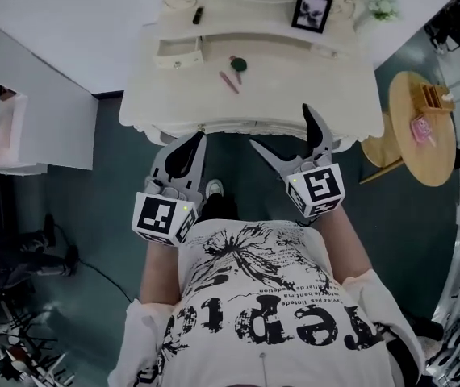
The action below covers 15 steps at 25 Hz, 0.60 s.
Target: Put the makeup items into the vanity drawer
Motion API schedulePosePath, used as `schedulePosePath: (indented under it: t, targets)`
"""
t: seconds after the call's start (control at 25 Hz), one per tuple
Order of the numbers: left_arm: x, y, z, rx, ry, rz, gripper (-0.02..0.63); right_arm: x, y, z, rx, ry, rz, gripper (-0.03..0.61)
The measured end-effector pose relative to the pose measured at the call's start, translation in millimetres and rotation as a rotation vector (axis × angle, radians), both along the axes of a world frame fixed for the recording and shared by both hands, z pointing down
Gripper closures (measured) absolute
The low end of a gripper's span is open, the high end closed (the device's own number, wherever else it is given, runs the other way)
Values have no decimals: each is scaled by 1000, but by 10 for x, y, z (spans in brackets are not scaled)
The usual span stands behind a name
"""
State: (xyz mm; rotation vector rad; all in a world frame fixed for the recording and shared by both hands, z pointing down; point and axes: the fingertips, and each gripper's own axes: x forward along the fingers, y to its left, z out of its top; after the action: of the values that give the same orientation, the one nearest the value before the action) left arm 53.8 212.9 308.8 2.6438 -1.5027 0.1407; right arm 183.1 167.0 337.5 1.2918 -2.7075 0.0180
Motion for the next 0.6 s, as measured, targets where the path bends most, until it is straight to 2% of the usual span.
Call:
schedulePosePath:
  t: [0.28,0.44,0.6]
  targets:
    - [-743,-1129,-108,11,5,124,600,-687,-1000,133,-99,51,116,32]
    - [-937,-1534,-39,-19,28,161,600,-861,-1388,283,-178,91,158,35]
    - [-1033,-1821,139,-67,61,163,600,-936,-1692,571,-258,160,154,43]
